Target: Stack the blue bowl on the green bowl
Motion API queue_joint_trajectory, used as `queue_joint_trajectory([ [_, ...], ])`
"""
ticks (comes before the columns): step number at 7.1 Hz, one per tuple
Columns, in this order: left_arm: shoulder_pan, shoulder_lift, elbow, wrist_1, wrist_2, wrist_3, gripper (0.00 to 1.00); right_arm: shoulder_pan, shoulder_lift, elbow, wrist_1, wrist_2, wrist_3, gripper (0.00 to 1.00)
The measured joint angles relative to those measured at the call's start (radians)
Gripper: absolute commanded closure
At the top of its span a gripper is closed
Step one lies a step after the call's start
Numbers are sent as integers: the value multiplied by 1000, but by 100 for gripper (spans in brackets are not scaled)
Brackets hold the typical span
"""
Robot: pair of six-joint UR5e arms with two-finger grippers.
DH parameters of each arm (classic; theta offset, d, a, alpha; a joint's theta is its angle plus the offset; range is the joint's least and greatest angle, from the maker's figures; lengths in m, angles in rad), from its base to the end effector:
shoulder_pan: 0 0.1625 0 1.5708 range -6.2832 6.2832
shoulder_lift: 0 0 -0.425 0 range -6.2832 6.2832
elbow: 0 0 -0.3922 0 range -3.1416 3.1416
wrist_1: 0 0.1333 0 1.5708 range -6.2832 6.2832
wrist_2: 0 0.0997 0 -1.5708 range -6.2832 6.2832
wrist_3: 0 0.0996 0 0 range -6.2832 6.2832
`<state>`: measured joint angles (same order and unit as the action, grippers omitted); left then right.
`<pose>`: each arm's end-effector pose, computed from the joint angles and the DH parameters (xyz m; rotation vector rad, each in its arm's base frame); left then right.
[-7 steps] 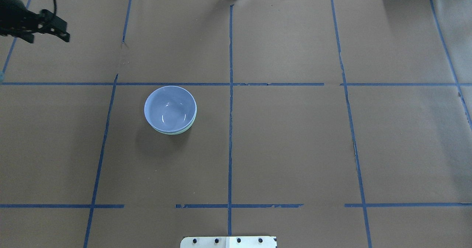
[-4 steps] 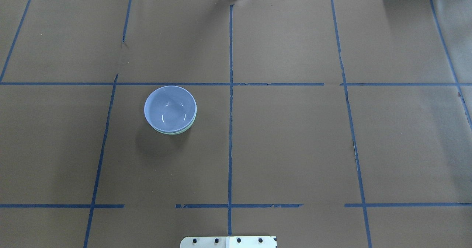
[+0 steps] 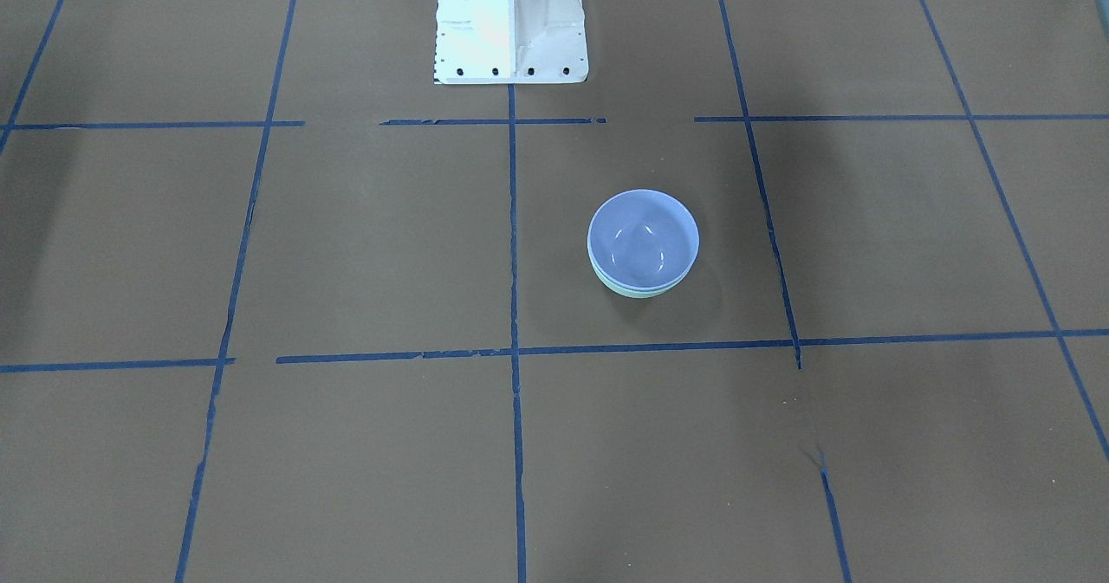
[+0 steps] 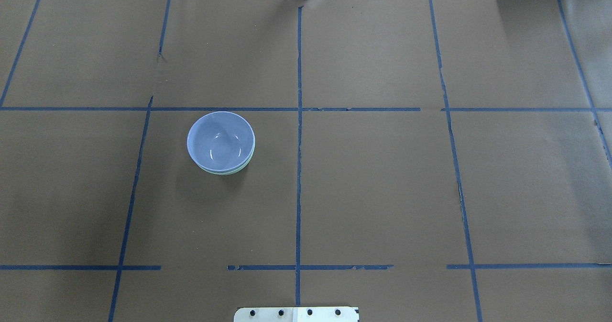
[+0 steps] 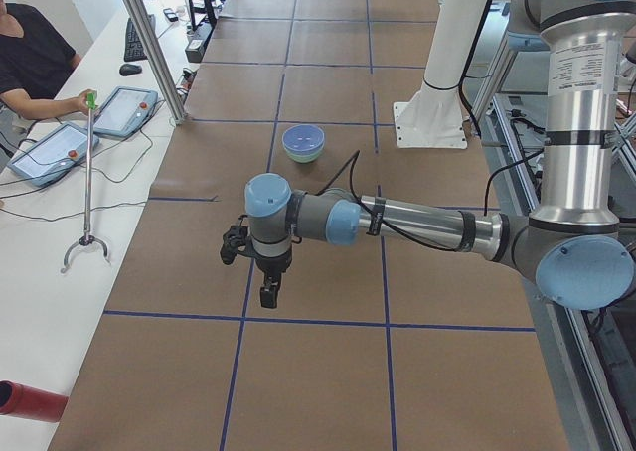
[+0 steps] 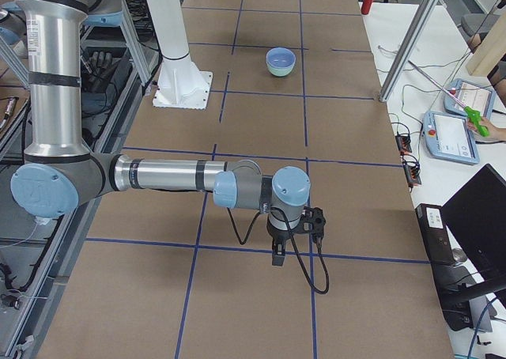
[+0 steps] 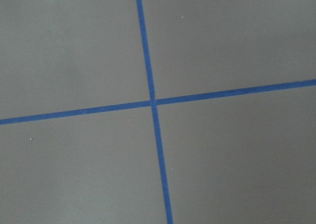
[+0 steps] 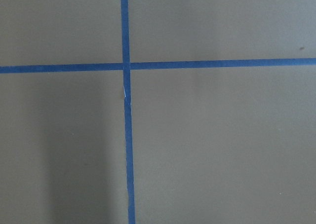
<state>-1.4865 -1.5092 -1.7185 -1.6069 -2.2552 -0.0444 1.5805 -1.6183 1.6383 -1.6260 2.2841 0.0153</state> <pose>-0.0303 -0.4772 0.6174 0.0732 0.6898 0.0801 0.0727 -0.4682 0.6580 -0.0357 -0.7132 0.0365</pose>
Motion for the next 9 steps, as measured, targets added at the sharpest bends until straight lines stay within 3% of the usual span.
queue_joint_trajectory([
  [3,-47,32,51,-27,-85,4,0,0,0,0,0,0,0,0],
  [9,-65,41,51,-28,-90,3,0,0,0,0,0,0,0,0],
])
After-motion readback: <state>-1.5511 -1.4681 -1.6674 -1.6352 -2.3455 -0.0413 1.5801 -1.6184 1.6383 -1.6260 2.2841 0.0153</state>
